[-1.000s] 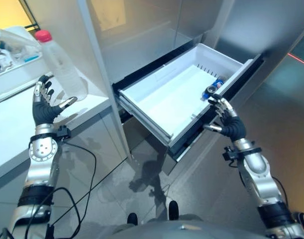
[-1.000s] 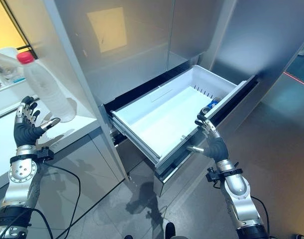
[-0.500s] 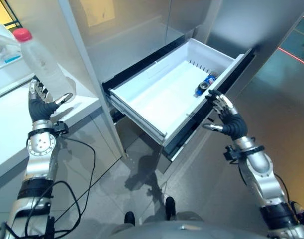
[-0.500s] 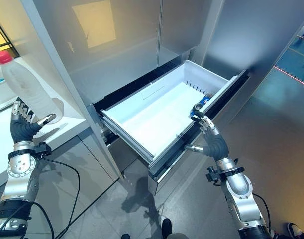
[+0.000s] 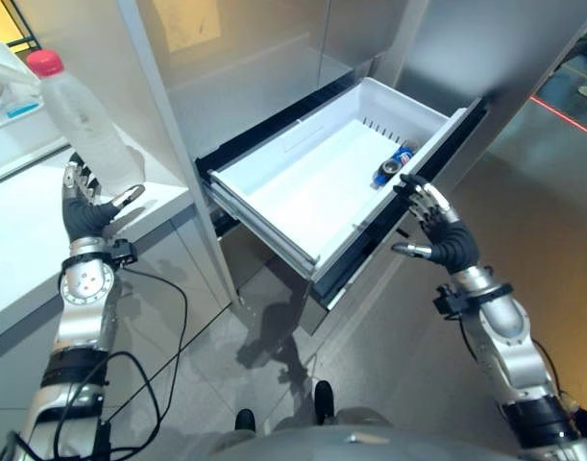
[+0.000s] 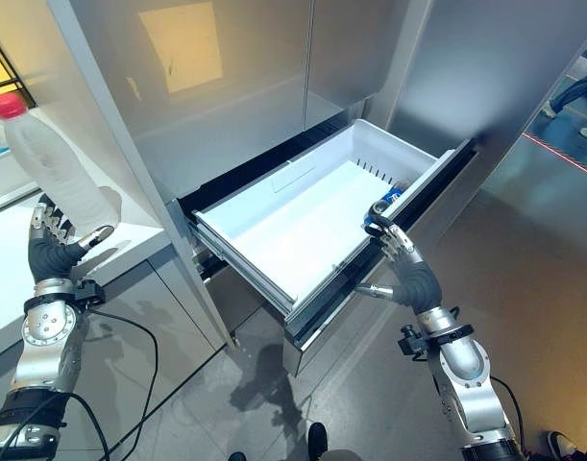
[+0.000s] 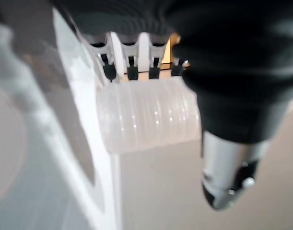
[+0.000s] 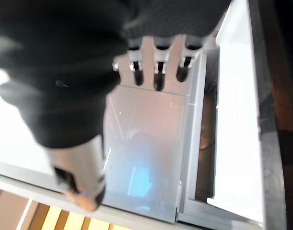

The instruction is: Take the drinks into the refrigerator

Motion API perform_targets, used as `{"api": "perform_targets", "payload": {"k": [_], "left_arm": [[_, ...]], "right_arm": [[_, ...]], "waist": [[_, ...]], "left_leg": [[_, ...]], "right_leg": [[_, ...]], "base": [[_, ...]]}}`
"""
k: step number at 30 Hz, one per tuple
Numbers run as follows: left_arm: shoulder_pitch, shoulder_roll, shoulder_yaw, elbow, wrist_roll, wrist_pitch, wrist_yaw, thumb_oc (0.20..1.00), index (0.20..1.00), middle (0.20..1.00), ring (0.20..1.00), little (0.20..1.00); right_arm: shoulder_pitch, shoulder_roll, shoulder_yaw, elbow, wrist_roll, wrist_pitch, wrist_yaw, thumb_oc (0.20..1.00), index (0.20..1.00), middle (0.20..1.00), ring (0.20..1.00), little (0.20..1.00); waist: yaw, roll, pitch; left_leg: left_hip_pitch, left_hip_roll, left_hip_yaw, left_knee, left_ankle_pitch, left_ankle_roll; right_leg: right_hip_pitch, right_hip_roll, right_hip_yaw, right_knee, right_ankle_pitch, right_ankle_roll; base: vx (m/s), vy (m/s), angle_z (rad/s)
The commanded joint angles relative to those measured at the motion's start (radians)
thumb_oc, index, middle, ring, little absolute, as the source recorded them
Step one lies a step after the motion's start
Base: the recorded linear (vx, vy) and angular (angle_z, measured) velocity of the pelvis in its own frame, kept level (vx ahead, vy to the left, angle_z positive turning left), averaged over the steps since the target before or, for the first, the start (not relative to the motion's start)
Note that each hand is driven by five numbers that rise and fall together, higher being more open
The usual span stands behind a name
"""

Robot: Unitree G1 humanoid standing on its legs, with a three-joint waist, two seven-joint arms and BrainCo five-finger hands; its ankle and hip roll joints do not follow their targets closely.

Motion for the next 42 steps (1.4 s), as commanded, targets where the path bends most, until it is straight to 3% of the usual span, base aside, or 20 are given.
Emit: {"api": "perform_targets", "payload": {"k": [1, 17, 29, 30, 31, 42], "left_arm": [[-0.127, 0.073, -0.023, 0.076, 0.064, -0.017, -0.004, 1.0, 1.0, 1.0, 1.0, 1.0], [-0.287, 0.137, -0.095, 0.236, 0.112, 0.023, 0.01, 1.0, 1.0, 1.0, 1.0, 1.0], [-0.397, 0.073, -0.173, 0.261, 0.088, 0.014, 0.018, 1.0, 1.0, 1.0, 1.0, 1.0], [-0.408, 0.066, -0.178, 0.264, 0.074, 0.011, 0.016, 0.542, 0.542, 0.542, 0.542, 0.542], [-0.43, 0.055, -0.195, 0.275, 0.064, 0.012, 0.015, 0.2, 0.2, 0.2, 0.2, 0.2], [-0.453, 0.0, -0.246, 0.269, 0.114, 0.019, 0.021, 0.2, 0.2, 0.2, 0.2, 0.2]], "right_arm": [[-0.022, -0.016, -0.05, -0.113, 0.051, -0.039, 0.017, 1.0, 1.0, 1.0, 1.0, 1.0], [0.02, -0.02, -0.037, -0.146, 0.094, -0.027, 0.051, 1.0, 1.0, 1.0, 1.0, 1.0], [0.036, -0.014, -0.022, -0.152, 0.1, -0.027, 0.057, 1.0, 1.0, 1.0, 1.0, 1.0], [0.037, -0.013, -0.017, -0.15, 0.1, -0.027, 0.057, 1.0, 1.0, 1.0, 1.0, 1.0], [0.033, -0.014, -0.008, -0.148, 0.095, -0.027, 0.053, 1.0, 1.0, 1.0, 1.0, 1.0], [0.016, -0.007, 0.009, -0.148, 0.086, -0.03, 0.045, 1.0, 1.0, 1.0, 1.0, 1.0]], "waist": [[-0.023, 0.022, -0.018], [-0.056, 0.028, -0.033], [-0.077, 0.028, -0.041], [-0.079, 0.028, -0.042], [-0.082, 0.028, -0.044], [-0.087, 0.026, -0.049]], "left_leg": [[0.05, 0.0, -0.046, 0.045, -0.113, 0.031], [0.072, 0.006, -0.029, 0.029, -0.114, 0.025], [0.08, 0.005, -0.034, 0.014, -0.11, 0.025], [0.08, 0.006, -0.034, 0.012, -0.11, 0.025], [0.079, 0.007, -0.033, 0.01, -0.108, 0.024], [0.078, 0.004, -0.033, 0.005, -0.104, 0.025]], "right_leg": [[0.064, -0.007, -0.007, 0.146, -0.206, 0.049], [0.077, 0.004, 0.013, 0.127, -0.203, 0.048], [0.089, 0.002, 0.012, 0.118, -0.205, 0.047], [0.089, 0.002, 0.011, 0.116, -0.204, 0.048], [0.088, 0.002, 0.011, 0.113, -0.202, 0.048], [0.09, 0.002, 0.021, 0.1, -0.19, 0.05]], "base": [[0.0, 0.0, 0.0], [0.0, -0.003, -0.01], [0.0, -0.001, -0.01], [0.0, 0.0, 0.0], [0.0, 0.0, 0.0], [0.0, 0.0, 0.0]]}}
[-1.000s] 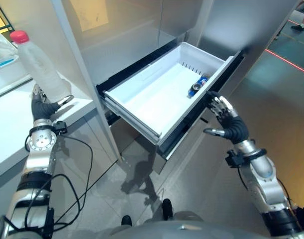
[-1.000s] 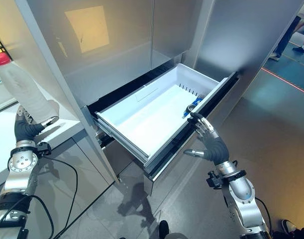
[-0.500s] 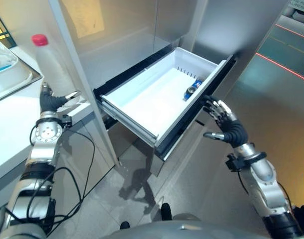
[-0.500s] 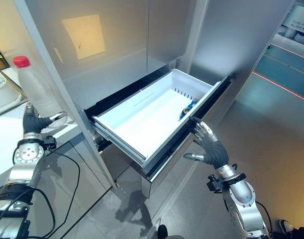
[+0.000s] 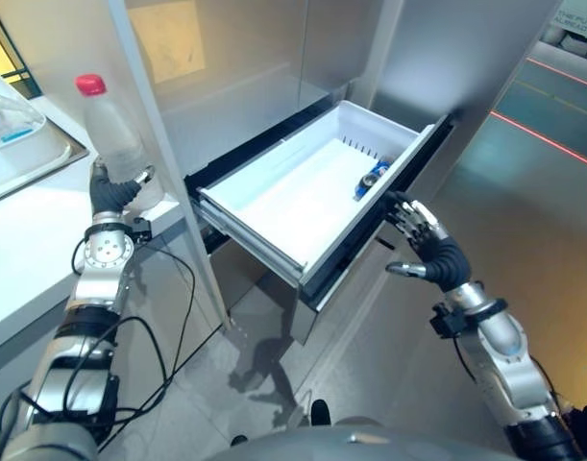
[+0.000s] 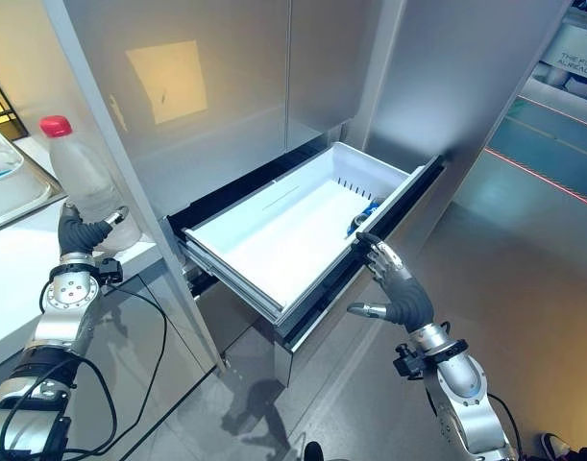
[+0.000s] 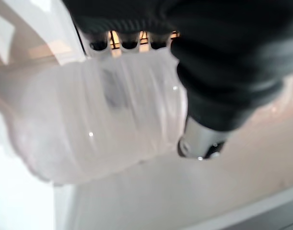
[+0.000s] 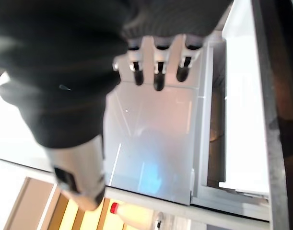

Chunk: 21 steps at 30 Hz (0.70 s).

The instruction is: Take the drinks into the refrigerator

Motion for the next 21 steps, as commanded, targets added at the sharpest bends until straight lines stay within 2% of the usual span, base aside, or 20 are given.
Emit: {"api": "perform_targets", "payload": {"k": [1, 9, 12, 15, 16, 17, 18, 20, 21], "left_arm": [[-0.222, -0.024, -0.083, 0.056, 0.059, -0.041, -0.031, 0.2, 0.2, 0.2, 0.2, 0.2], [-0.184, -0.041, -0.076, 0.056, 0.043, -0.05, -0.047, 0.2, 0.2, 0.2, 0.2, 0.2], [-0.145, -0.049, -0.067, -0.021, 0.017, -0.071, -0.067, 0.2, 0.2, 0.2, 0.2, 0.2], [-0.025, -0.048, -0.029, -0.246, -0.06, -0.112, -0.151, 0.2, 0.2, 0.2, 0.2, 0.2], [-0.022, -0.048, -0.027, -0.25, -0.06, -0.111, -0.152, 0.2, 0.2, 0.2, 0.2, 0.2], [0.051, -0.029, -0.005, -0.377, -0.09, -0.127, -0.209, 0.2, 0.2, 0.2, 0.2, 0.2], [0.054, -0.029, -0.002, -0.38, -0.091, -0.125, -0.21, 0.2, 0.2, 0.2, 0.2, 0.2], [0.113, 0.007, 0.004, -0.47, -0.103, -0.126, -0.262, 0.2, 0.2, 0.2, 0.2, 0.2], [0.149, 0.053, 0.006, -0.558, -0.104, -0.135, -0.305, 0.2, 0.2, 0.2, 0.2, 0.2]], "right_arm": [[-0.073, -0.016, -0.029, -0.082, 0.041, -0.046, -0.012, 1.0, 1.0, 1.0, 1.0, 1.0], [-0.087, -0.021, -0.017, -0.076, 0.036, -0.043, -0.008, 1.0, 1.0, 1.0, 1.0, 1.0], [-0.101, -0.026, -0.031, -0.061, 0.022, -0.045, -0.02, 1.0, 1.0, 1.0, 1.0, 1.0], [-0.157, -0.07, -0.09, -0.013, 0.009, -0.039, -0.037, 1.0, 1.0, 1.0, 1.0, 1.0], [-0.158, -0.071, -0.088, -0.012, 0.01, -0.039, -0.037, 1.0, 1.0, 1.0, 1.0, 1.0], [-0.201, -0.125, -0.118, 0.026, 0.015, -0.035, -0.039, 1.0, 1.0, 1.0, 1.0, 1.0], [-0.202, -0.126, -0.117, 0.028, 0.016, -0.036, -0.039, 1.0, 1.0, 1.0, 1.0, 1.0], [-0.23, -0.182, -0.129, 0.082, 0.081, -0.018, -0.019, 1.0, 1.0, 1.0, 1.0, 1.0], [-0.263, -0.22, -0.104, 0.136, 0.193, 0.014, 0.018, 1.0, 1.0, 1.0, 1.0, 1.0]], "waist": [[-0.041, 0.041, 0.032], [-0.036, 0.039, 0.027], [-0.028, 0.036, 0.026], [0.0, 0.026, 0.027], [-0.002, 0.027, 0.027], [0.017, 0.022, 0.026], [0.016, 0.023, 0.026], [0.03, 0.018, 0.022], [0.046, 0.014, 0.019]], "left_leg": [[0.067, 0.007, -0.044, 0.006, -0.104, 0.026], [0.064, 0.005, -0.043, 0.004, -0.098, 0.025], [0.058, 0.004, -0.049, 0.003, -0.093, 0.023], [0.049, 0.002, -0.066, 0.005, -0.088, 0.023], [0.05, 0.002, -0.066, 0.005, -0.088, 0.023], [0.045, -0.001, -0.074, 0.006, -0.085, 0.022], [0.046, -0.001, -0.074, 0.006, -0.085, 0.022], [0.043, -0.002, -0.08, 0.005, -0.081, 0.02], [0.04, -0.004, -0.083, 0.005, -0.078, 0.019]], "right_leg": [[0.087, 0.002, 0.004, 0.101, -0.193, 0.058], [0.089, 0.001, 0.003, 0.096, -0.186, 0.057], [0.091, -0.001, -0.005, 0.094, -0.183, 0.056], [0.093, -0.005, -0.022, 0.095, -0.183, 0.053], [0.094, -0.005, -0.022, 0.095, -0.183, 0.053], [0.095, -0.007, -0.029, 0.093, -0.18, 0.051], [0.096, -0.007, -0.029, 0.092, -0.18, 0.051], [0.1, -0.009, -0.039, 0.084, -0.176, 0.051], [0.105, -0.011, -0.046, 0.079, -0.171, 0.051]], "base": [[0.0, 0.0, 0.0], [0.0, 0.0, 0.0], [-0.01, -0.005, 0.0], [-0.04, -0.016, 0.02], [-0.04, -0.012, 0.12], [-0.03, -0.006, 0.1], [-0.04, -0.014, 0.06], [-0.03, -0.006, 0.03], [-0.06, -0.01, 0.07]]}}
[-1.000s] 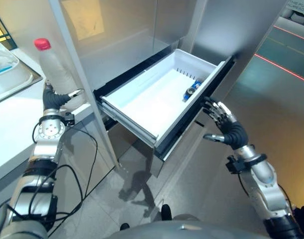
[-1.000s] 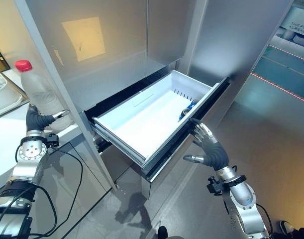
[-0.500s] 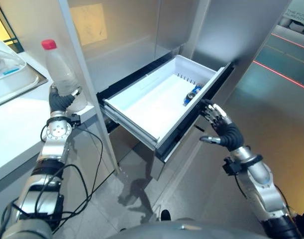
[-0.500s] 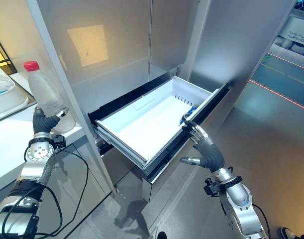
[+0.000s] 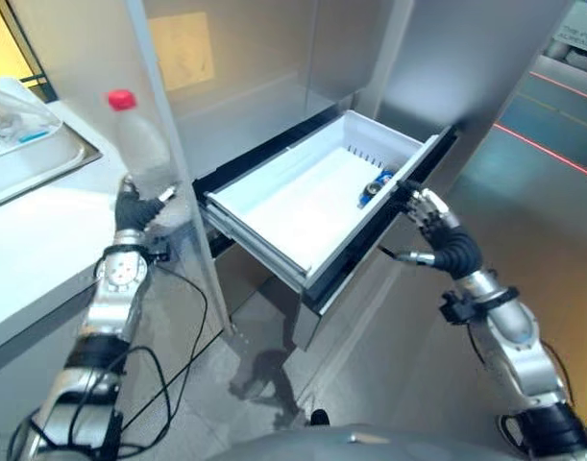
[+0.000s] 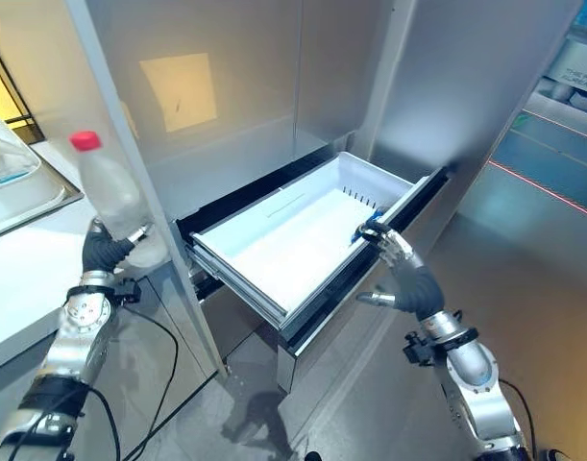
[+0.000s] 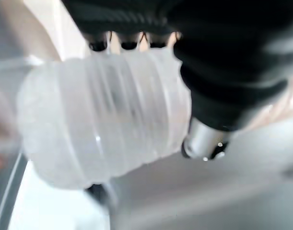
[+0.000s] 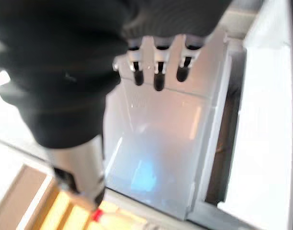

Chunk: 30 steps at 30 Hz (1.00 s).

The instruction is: Take the drinks into the refrigerator

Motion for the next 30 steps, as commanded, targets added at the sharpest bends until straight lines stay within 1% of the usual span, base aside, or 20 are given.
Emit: {"api": "perform_targets", "payload": {"k": [1, 2, 3, 4, 5, 6, 7, 8, 10, 11, 13, 15, 17, 20, 23, 25, 26, 27, 30], "left_arm": [[-0.142, 0.107, 0.016, -0.162, -0.048, -0.126, -0.089, 0.2, 0.2, 0.2, 0.2, 0.2], [-0.141, 0.107, 0.018, -0.162, -0.048, -0.126, -0.09, 0.2, 0.2, 0.2, 0.2, 0.2], [-0.122, 0.138, 0.012, -0.214, -0.086, -0.125, -0.13, 0.2, 0.2, 0.2, 0.2, 0.2], [-0.121, 0.138, 0.014, -0.215, -0.087, -0.124, -0.131, 0.2, 0.2, 0.2, 0.2, 0.2], [-0.114, 0.148, 0.007, -0.244, -0.106, -0.121, -0.157, 0.2, 0.2, 0.2, 0.2, 0.2], [-0.111, 0.168, -0.016, -0.269, -0.102, -0.118, -0.174, 0.2, 0.2, 0.2, 0.2, 0.2], [-0.125, 0.2, -0.056, -0.292, -0.095, -0.112, -0.205, 0.2, 0.2, 0.2, 0.2, 0.2], [-0.145, 0.218, -0.081, -0.292, -0.072, -0.114, -0.209, 0.2, 0.2, 0.2, 0.2, 0.2], [-0.178, 0.246, -0.127, -0.291, -0.05, -0.116, -0.218, 0.2, 0.2, 0.2, 0.2, 0.2], [-0.186, 0.245, -0.146, -0.287, -0.056, -0.114, -0.228, 0.2, 0.2, 0.2, 0.2, 0.2], [-0.214, 0.246, -0.198, -0.282, -0.009, -0.109, -0.227, 0.2, 0.2, 0.2, 0.2, 0.2], [-0.228, 0.243, -0.222, -0.282, 0.002, -0.105, -0.232, 0.2, 0.2, 0.2, 0.2, 0.2], [-0.245, 0.223, -0.255, -0.279, 0.004, -0.093, -0.246, 0.2, 0.2, 0.2, 0.2, 0.2], [-0.271, 0.199, -0.285, -0.253, 0.045, -0.088, -0.235, 0.2, 0.2, 0.2, 0.2, 0.2], [-0.301, 0.18, -0.305, -0.222, 0.089, -0.08, -0.215, 0.2, 0.2, 0.2, 0.2, 0.2], [-0.317, 0.154, -0.322, -0.194, 0.097, -0.077, -0.2, 0.2, 0.2, 0.2, 0.2, 0.2], [-0.318, 0.154, -0.323, -0.194, 0.097, -0.078, -0.2, 0.2, 0.2, 0.2, 0.2, 0.2], [-0.345, 0.132, -0.344, -0.174, 0.114, -0.073, -0.186, 0.2, 0.2, 0.2, 0.2, 0.2], [-0.356, 0.105, -0.36, -0.167, 0.132, -0.064, -0.169, 0.2, 0.2, 0.2, 0.2, 0.2]], "right_arm": [[-0.14, -0.06, -0.022, 0.056, 0.238, 0.022, 0.064, 1.0, 1.0, 1.0, 1.0, 1.0], [-0.141, -0.06, -0.021, 0.057, 0.239, 0.021, 0.065, 1.0, 1.0, 1.0, 1.0, 1.0], [-0.189, -0.1, 0.015, 0.08, 0.276, 0.041, 0.071, 1.0, 1.0, 1.0, 1.0, 1.0], [-0.191, -0.1, 0.017, 0.082, 0.277, 0.041, 0.072, 1.0, 1.0, 1.0, 1.0, 1.0], [-0.207, -0.111, 0.042, 0.072, 0.339, 0.064, 0.108, 1.0, 1.0, 1.0, 1.0, 1.0], [-0.23, -0.121, 0.069, 0.061, 0.373, 0.073, 0.129, 1.0, 1.0, 1.0, 1.0, 1.0], [-0.293, -0.136, 0.116, 0.072, 0.381, 0.091, 0.134, 1.0, 1.0, 1.0, 1.0, 1.0], [-0.327, -0.133, 0.146, 0.074, 0.416, 0.102, 0.148, 1.0, 1.0, 1.0, 1.0, 1.0], [-0.384, -0.116, 0.198, 0.086, 0.437, 0.115, 0.151, 1.0, 1.0, 1.0, 1.0, 1.0], [-0.412, -0.1, 0.232, 0.085, 0.455, 0.126, 0.161, 1.0, 1.0, 1.0, 1.0, 1.0], [-0.456, -0.063, 0.29, 0.081, 0.477, 0.135, 0.162, 1.0, 1.0, 1.0, 1.0, 1.0], [-0.482, -0.034, 0.324, 0.065, 0.485, 0.147, 0.166, 1.0, 1.0, 1.0, 1.0, 1.0], [-0.466, 0.046, 0.357, 0.064, 0.533, 0.165, 0.172, 1.0, 1.0, 1.0, 1.0, 1.0], [-0.44, 0.133, 0.417, 0.038, 0.592, 0.201, 0.193, 1.0, 1.0, 1.0, 1.0, 1.0], [-0.447, 0.178, 0.475, 0.022, 0.598, 0.228, 0.203, 1.0, 1.0, 1.0, 1.0, 1.0], [-0.469, 0.22, 0.514, 0.032, 0.613, 0.233, 0.197, 1.0, 1.0, 1.0, 1.0, 1.0], [-0.469, 0.221, 0.514, 0.033, 0.613, 0.232, 0.197, 1.0, 1.0, 1.0, 1.0, 1.0], [-0.495, 0.257, 0.552, 0.031, 0.621, 0.231, 0.192, 1.0, 1.0, 1.0, 1.0, 1.0], [-0.506, 0.309, 0.591, 0.027, 0.635, 0.236, 0.181, 1.0, 1.0, 1.0, 1.0, 1.0]], "waist": [[0.007, 0.01, 0.038], [0.006, 0.009, 0.038], [0.019, 0.01, 0.036], [0.018, 0.011, 0.036], [0.021, 0.01, 0.036], [0.025, 0.01, 0.034], [0.03, 0.014, 0.031], [0.03, 0.015, 0.032], [0.032, 0.018, 0.032], [0.031, 0.018, 0.032], [0.03, 0.024, 0.032], [0.03, 0.028, 0.031], [0.029, 0.033, 0.03], [0.026, 0.04, 0.029], [0.023, 0.044, 0.03], [0.024, 0.047, 0.031], [0.025, 0.047, 0.031], [0.026, 0.049, 0.033], [0.026, 0.053, 0.036]], "left_leg": [[0.051, -0.008, -0.066, 0.005, -0.081, 0.02], [0.051, -0.008, -0.067, 0.005, -0.081, 0.02], [0.051, -0.011, -0.068, 0.007, -0.081, 0.02], [0.051, -0.01, -0.068, 0.007, -0.081, 0.02], [0.049, -0.011, -0.068, 0.007, -0.08, 0.02], [0.046, -0.012, -0.07, 0.009, -0.078, 0.02], [0.053, -0.011, -0.072, 0.008, -0.084, 0.02], [0.053, -0.011, -0.073, 0.008, -0.082, 0.019], [0.053, -0.012, -0.074, 0.009, -0.08, 0.019], [0.048, -0.015, -0.073, 0.011, -0.073, 0.02], [0.054, -0.013, -0.072, 0.01, -0.081, 0.02], [0.049, -0.015, -0.07, 0.014, -0.075, 0.022], [0.053, -0.015, -0.068, 0.015, -0.075, 0.022], [0.058, -0.013, -0.069, 0.016, -0.077, 0.023], [0.058, -0.013, -0.068, 0.02, -0.078, 0.023], [0.055, -0.013, -0.065, 0.023, -0.079, 0.024], [0.055, -0.013, -0.065, 0.024, -0.079, 0.024], [0.055, -0.013, -0.064, 0.027, -0.08, 0.025], [0.053, -0.014, -0.062, 0.03, -0.081, 0.027]], "right_leg": [[0.109, -0.008, -0.044, 0.077, -0.17, 0.051], [0.109, -0.008, -0.044, 0.076, -0.17, 0.051], [0.113, -0.009, -0.046, 0.073, -0.165, 0.05], [0.113, -0.009, -0.046, 0.073, -0.165, 0.05], [0.113, -0.009, -0.047, 0.071, -0.164, 0.05], [0.112, -0.009, -0.047, 0.072, -0.164, 0.05], [0.119, -0.008, -0.048, 0.072, -0.169, 0.049], [0.119, -0.008, -0.049, 0.074, -0.17, 0.049], [0.12, -0.009, -0.053, 0.077, -0.17, 0.049], [0.116, -0.012, -0.052, 0.078, -0.163, 0.049], [0.123, -0.011, -0.052, 0.077, -0.168, 0.048], [0.119, -0.014, -0.05, 0.076, -0.162, 0.049], [0.123, -0.013, -0.049, 0.074, -0.163, 0.048], [0.128, -0.015, -0.047, 0.075, -0.168, 0.046], [0.127, -0.014, -0.047, 0.078, -0.171, 0.045], [0.127, -0.015, -0.044, 0.078, -0.17, 0.044], [0.127, -0.015, -0.044, 0.078, -0.17, 0.044], [0.126, -0.015, -0.041, 0.079, -0.171, 0.044], [0.124, -0.015, -0.036, 0.081, -0.172, 0.043]], "base": [[-0.05, -0.01, 0.04], [-0.04, -0.003, 0.04], [-0.03, 0.002, 0.07], [-0.04, 0.0, 0.08], [-0.04, -0.001, 0.06], [-0.03, -0.005, 0.06], [-0.03, -0.005, 0.06], [-0.03, -0.003, 0.04], [-0.06, 0.005, 0.04], [-0.04, 0.002, 0.04], [-0.04, 0.004, 0.01], [-0.04, 0.009, -0.01], [0.0, 0.0, 0.0], [0.0, 0.0, 0.0], [0.0, 0.0, 0.0], [0.0, 0.0, 0.0], [0.0, 0.0, 0.0], [0.0, 0.0, 0.0], [-0.01, 0.001, -0.03]]}}
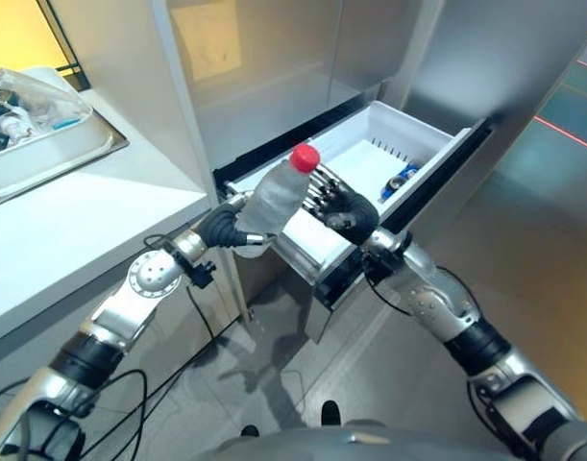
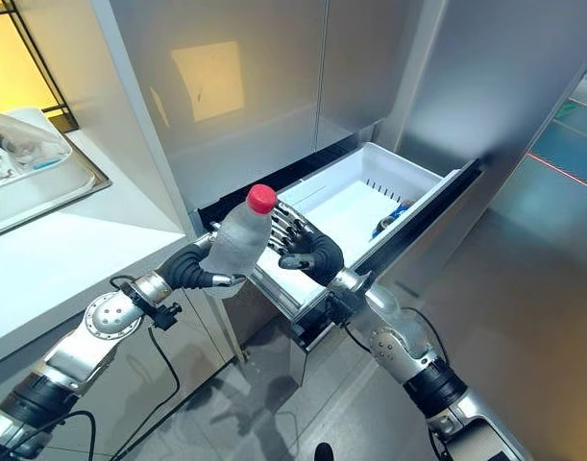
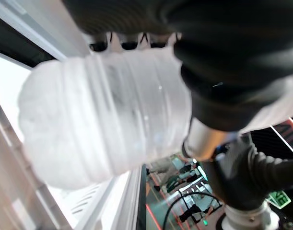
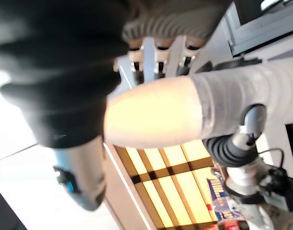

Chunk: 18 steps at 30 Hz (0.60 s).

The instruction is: Take the drinks into the refrigerator

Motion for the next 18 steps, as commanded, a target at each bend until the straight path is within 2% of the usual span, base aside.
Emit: {"api": "perform_targets", "payload": {"k": [1, 10, 18], "left_arm": [[-0.227, -0.074, -0.012, 0.012, 0.01, -0.056, 0.065, 0.2, 0.2, 0.2, 0.2, 0.2], [-0.191, -0.125, -0.002, 0.029, 0.041, -0.049, 0.089, 0.2, 0.2, 0.2, 0.2, 0.2], [-0.195, -0.146, -0.01, 0.031, 0.039, -0.049, 0.098, 0.2, 0.2, 0.2, 0.2, 0.2]], "right_arm": [[-0.106, 0.092, 0.124, -0.076, 0.052, 0.0, 0.055, 1.0, 1.0, 1.0, 1.0, 1.0], [-0.056, 0.107, 0.153, -0.121, 0.057, 0.0, 0.061, 1.0, 1.0, 1.0, 1.0, 1.0], [-0.083, 0.104, 0.154, -0.124, -0.012, -0.029, 0.051, 1.0, 1.0, 1.0, 1.0, 1.0]], "waist": [[-0.017, 0.012, -0.032], [-0.019, 0.013, -0.033], [-0.015, 0.011, -0.033]], "left_leg": [[0.021, -0.014, -0.045, 0.03, -0.088, 0.034], [0.027, -0.013, -0.05, 0.028, -0.088, 0.035], [0.028, -0.013, -0.057, 0.028, -0.086, 0.035]], "right_leg": [[0.086, -0.018, -0.025, 0.082, -0.168, 0.05], [0.099, -0.019, -0.027, 0.078, -0.173, 0.047], [0.105, -0.02, -0.035, 0.072, -0.173, 0.047]], "base": [[0.0, 0.003, -0.08], [0.0, 0.0, -0.01], [0.0, 0.0, 0.0]]}}
